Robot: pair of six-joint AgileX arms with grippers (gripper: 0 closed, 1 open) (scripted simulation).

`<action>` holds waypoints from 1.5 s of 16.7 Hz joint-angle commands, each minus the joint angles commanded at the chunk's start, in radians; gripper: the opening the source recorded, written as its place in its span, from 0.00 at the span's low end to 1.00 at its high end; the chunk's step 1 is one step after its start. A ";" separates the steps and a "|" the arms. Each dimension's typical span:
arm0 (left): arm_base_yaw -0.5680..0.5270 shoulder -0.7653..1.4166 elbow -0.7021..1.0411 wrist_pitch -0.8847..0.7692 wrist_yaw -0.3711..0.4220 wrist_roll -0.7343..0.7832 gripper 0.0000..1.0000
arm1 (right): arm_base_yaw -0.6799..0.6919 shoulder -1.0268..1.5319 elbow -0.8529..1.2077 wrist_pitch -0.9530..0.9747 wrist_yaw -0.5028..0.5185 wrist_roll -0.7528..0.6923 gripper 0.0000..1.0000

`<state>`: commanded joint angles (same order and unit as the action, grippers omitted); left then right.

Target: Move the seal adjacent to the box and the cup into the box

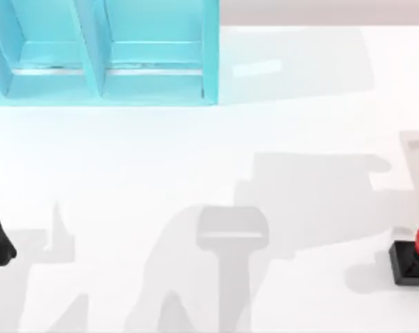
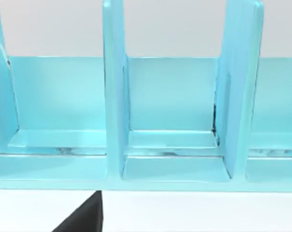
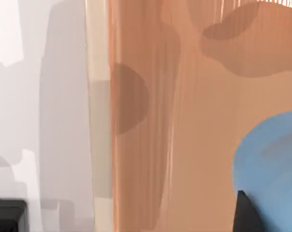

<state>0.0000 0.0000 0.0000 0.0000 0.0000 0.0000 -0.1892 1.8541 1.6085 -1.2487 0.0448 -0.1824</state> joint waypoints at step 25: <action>0.000 0.000 0.000 0.000 0.000 0.000 1.00 | -0.287 -0.346 -0.728 0.335 0.006 -0.295 0.00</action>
<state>0.0000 0.0000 0.0000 0.0000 0.0000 0.0000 -0.4757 1.5084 0.8807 -0.9141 0.0511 -0.4775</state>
